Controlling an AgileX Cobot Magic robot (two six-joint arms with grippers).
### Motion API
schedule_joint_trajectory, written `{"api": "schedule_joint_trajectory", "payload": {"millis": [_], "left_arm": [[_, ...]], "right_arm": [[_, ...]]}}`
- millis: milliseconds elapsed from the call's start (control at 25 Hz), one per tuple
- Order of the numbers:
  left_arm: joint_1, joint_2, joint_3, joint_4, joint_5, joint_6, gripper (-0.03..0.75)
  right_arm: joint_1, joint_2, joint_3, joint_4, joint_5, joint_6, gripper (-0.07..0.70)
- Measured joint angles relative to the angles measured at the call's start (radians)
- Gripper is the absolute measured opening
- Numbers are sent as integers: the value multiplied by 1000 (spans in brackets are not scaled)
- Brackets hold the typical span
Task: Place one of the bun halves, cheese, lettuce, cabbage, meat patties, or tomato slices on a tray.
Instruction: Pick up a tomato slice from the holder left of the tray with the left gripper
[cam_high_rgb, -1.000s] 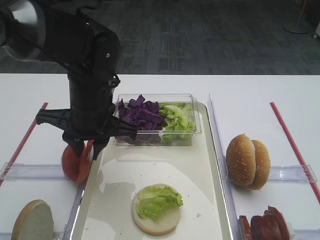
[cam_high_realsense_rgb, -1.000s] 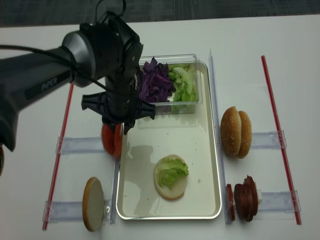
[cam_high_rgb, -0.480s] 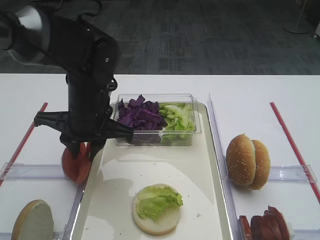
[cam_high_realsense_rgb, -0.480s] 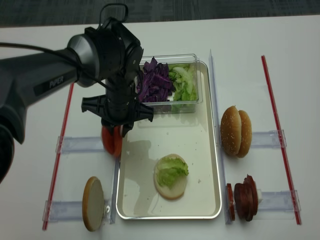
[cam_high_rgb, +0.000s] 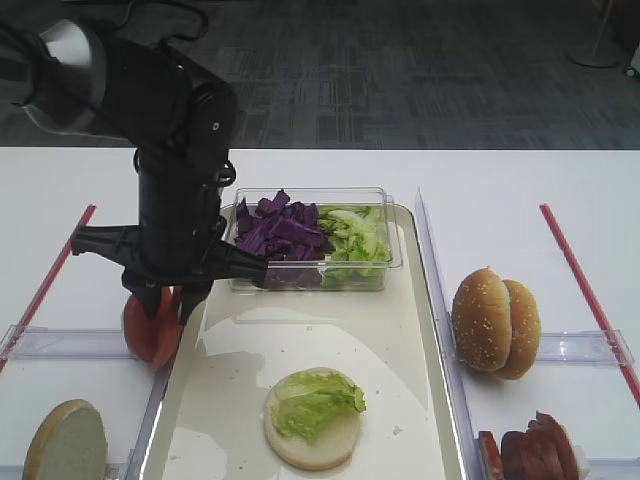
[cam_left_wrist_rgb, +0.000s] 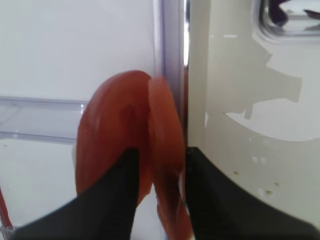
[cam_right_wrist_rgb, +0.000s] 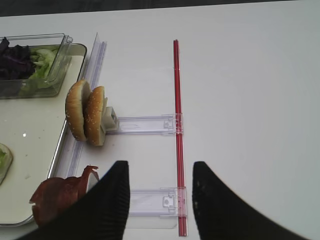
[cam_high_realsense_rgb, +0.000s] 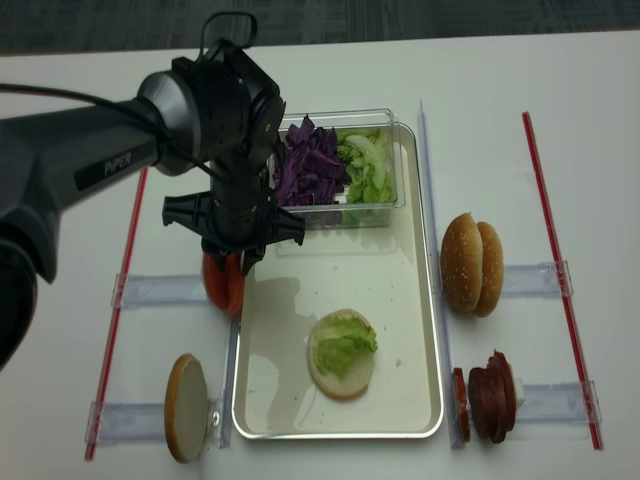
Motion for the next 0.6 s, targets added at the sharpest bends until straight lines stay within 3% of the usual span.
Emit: {"api": "schedule_joint_trajectory", "payload": {"millis": [600], "left_arm": [[9,22,-1,1,-14,7,223]], "right_arm": [[0,0,0,0,0,0,337]]}}
